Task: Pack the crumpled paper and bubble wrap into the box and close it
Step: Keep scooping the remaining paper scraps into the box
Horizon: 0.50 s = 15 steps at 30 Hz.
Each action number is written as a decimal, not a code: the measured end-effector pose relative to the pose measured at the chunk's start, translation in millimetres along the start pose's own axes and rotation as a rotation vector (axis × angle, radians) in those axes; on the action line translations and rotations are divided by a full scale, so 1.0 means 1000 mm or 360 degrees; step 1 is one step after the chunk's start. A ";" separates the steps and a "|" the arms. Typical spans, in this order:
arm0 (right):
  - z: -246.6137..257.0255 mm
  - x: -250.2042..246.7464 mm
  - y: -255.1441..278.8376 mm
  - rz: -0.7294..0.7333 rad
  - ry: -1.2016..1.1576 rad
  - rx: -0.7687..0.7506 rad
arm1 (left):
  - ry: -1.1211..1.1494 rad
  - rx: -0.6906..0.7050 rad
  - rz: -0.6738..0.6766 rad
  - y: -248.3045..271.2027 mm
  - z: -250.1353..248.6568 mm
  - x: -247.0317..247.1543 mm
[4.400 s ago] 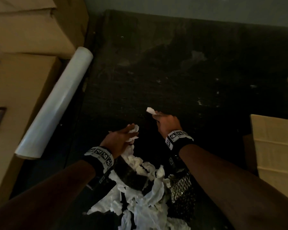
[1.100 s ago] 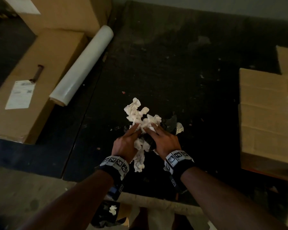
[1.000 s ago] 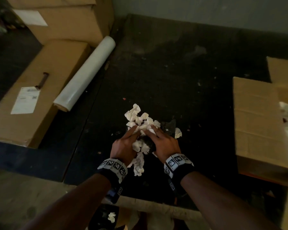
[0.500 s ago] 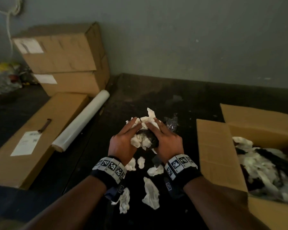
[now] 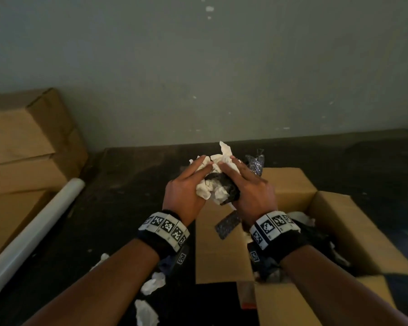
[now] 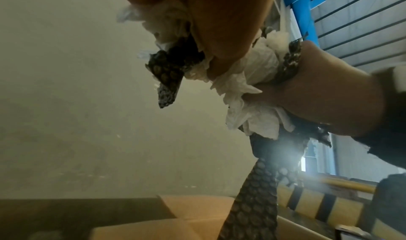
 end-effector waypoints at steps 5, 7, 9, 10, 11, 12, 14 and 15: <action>-0.092 -0.020 0.034 0.0092 0.0093 0.0241 | 0.0114 0.0003 0.0253 -0.028 -0.056 0.081; -0.126 -0.020 0.051 0.0242 0.0123 0.0365 | 0.0091 -0.0023 0.0386 -0.033 -0.071 0.119; -0.160 -0.012 0.067 0.0413 0.0131 0.0486 | 0.0013 -0.0040 0.0492 -0.035 -0.081 0.157; -0.174 -0.006 0.074 0.0501 0.0117 0.0538 | -0.0011 -0.0053 0.0561 -0.033 -0.083 0.175; -0.186 0.002 0.081 0.0580 0.0089 0.0577 | -0.0033 -0.0069 0.0648 -0.032 -0.084 0.192; -0.199 0.010 0.087 0.0658 0.0045 0.0613 | -0.0063 -0.0096 0.0753 -0.029 -0.085 0.210; -0.219 0.028 0.099 0.0858 -0.0072 0.0676 | -0.0184 -0.0209 0.0965 -0.022 -0.081 0.237; -0.229 0.037 0.105 0.0982 -0.0113 0.0696 | -0.0263 -0.0269 0.1067 -0.019 -0.078 0.248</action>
Point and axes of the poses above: each hand's wrist, its own y-axis away from the middle knuckle, its own x-axis out of the palm, z = x × y, the point moved 5 cm from there along -y, towards the middle knuckle
